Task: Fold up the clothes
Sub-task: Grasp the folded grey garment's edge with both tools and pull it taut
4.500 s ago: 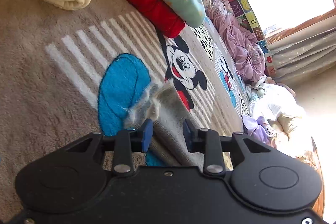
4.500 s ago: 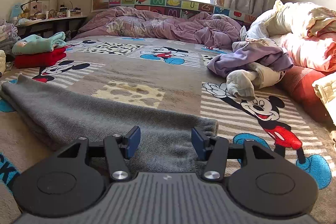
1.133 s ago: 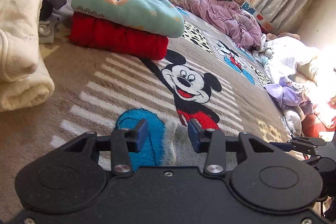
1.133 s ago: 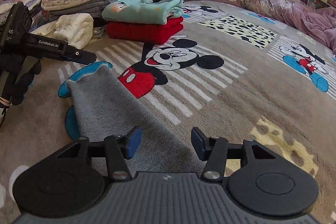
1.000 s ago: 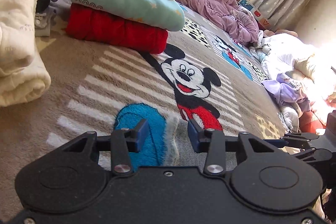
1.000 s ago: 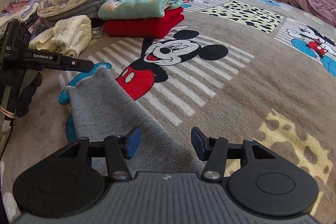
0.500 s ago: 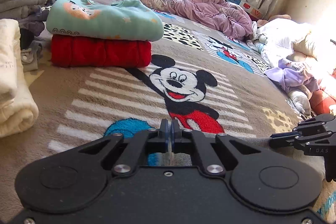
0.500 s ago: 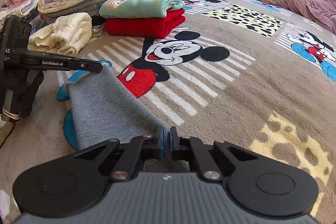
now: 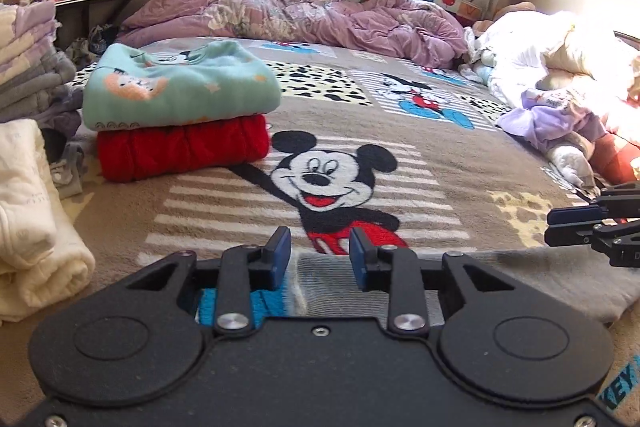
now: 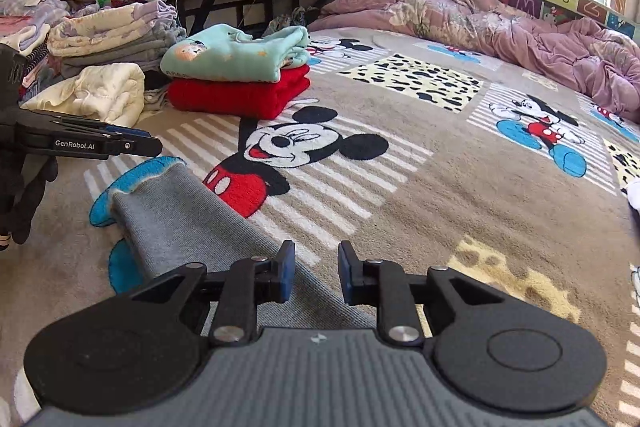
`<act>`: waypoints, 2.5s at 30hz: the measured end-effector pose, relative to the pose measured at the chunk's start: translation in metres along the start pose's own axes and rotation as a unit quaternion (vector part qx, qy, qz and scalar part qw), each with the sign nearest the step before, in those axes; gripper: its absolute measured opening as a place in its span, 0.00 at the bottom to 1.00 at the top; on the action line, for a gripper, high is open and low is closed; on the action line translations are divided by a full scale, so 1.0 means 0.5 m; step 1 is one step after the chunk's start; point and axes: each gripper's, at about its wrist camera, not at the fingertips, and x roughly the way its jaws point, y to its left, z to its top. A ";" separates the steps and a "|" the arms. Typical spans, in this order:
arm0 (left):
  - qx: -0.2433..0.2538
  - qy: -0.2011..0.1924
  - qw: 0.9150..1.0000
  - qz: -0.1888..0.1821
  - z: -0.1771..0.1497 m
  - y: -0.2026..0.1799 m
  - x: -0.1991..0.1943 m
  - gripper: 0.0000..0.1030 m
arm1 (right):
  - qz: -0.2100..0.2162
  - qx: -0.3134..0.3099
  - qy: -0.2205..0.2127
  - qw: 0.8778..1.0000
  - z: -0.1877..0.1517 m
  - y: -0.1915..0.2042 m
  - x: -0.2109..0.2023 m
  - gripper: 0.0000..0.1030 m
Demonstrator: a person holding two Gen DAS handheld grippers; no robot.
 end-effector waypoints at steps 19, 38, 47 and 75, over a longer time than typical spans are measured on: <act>0.069 0.060 0.995 -0.032 -0.095 -0.182 0.031 0.28 | -0.142 0.109 -0.063 0.982 -0.208 0.045 -0.117 0.25; 0.036 0.077 0.995 -0.049 -0.099 -0.155 0.044 0.33 | -0.173 0.397 -0.088 0.897 -0.331 -0.334 -0.190 0.02; 0.037 0.074 0.995 -0.052 -0.102 -0.154 0.042 0.34 | -0.202 0.349 -0.104 0.909 -0.339 -0.300 -0.226 0.21; 0.049 0.002 0.991 -0.128 -0.095 -0.299 -0.007 0.38 | -0.220 0.222 -0.061 0.948 -0.352 -0.141 -0.234 0.37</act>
